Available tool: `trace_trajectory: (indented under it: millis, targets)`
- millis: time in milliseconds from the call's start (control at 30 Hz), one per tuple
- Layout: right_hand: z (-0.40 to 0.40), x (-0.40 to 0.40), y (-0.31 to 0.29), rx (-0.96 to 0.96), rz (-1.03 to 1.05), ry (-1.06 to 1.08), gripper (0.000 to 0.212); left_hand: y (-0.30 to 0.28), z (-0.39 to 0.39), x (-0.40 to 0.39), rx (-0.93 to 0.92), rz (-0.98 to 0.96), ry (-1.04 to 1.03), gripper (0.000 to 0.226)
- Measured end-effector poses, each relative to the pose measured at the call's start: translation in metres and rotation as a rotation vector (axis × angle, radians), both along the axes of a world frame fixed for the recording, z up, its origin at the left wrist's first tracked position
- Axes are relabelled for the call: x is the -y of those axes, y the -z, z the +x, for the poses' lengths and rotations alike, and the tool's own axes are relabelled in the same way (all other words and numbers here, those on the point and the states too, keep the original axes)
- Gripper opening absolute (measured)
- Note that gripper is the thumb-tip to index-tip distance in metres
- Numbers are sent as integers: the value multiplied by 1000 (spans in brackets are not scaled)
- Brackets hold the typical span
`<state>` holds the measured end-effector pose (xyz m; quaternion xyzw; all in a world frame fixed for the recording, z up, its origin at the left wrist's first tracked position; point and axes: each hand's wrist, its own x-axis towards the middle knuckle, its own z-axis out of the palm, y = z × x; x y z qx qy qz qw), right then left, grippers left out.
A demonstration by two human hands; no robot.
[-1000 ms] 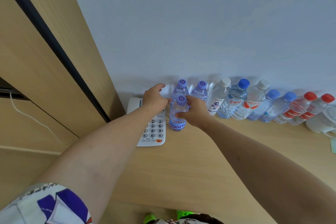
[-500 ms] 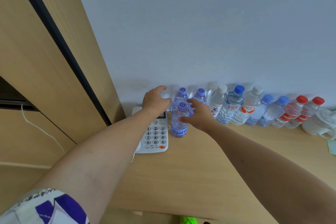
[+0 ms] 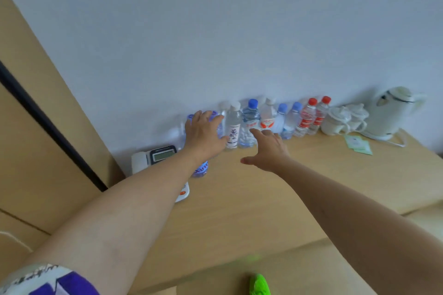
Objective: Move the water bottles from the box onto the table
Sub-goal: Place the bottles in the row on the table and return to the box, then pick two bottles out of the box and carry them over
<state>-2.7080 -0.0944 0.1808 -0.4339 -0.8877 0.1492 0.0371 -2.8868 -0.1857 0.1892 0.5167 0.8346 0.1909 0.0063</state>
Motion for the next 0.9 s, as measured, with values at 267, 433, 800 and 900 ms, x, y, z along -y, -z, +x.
trace_trajectory:
  millis: [267,433,800,900]
  targets:
    - [124,-14,-15,26,93,199,104,-18,117,-51,-124,-93,253,78]
    - [230,-21,-21,25,114,340,102,-29,220,-84,-139,-139,390,87]
    - [534,0,-14,68,56,665,101,-15,519,-126,-139,-204,671,84]
    - [617,16,-14,79,41,767,103,-11,608,-131,-120,-199,768,84]
